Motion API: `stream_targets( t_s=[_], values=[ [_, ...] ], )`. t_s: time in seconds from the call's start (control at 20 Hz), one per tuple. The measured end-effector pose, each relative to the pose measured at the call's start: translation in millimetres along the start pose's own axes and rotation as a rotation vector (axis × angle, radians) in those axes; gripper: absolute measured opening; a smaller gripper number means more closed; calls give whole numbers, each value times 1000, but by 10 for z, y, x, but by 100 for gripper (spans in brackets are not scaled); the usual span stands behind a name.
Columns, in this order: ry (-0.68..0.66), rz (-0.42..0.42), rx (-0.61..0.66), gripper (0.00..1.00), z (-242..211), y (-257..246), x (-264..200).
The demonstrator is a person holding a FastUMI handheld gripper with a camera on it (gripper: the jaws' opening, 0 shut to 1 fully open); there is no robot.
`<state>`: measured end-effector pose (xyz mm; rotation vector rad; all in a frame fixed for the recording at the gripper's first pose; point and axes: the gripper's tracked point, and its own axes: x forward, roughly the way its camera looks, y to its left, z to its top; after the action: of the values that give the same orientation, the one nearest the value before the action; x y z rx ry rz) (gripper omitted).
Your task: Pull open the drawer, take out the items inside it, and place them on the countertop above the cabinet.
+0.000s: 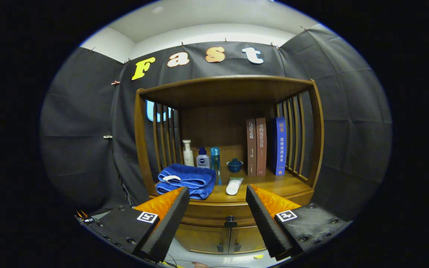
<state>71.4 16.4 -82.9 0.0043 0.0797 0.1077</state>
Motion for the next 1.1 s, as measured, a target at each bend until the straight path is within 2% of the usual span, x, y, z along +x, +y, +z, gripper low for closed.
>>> stream_targets(
  t_s=[0.4, 1.1],
  values=[
    [-50, -5, -33, 99, 363, 98, -414],
    [-77, -20, -43, 99, 491, 90, -546]
  ],
)
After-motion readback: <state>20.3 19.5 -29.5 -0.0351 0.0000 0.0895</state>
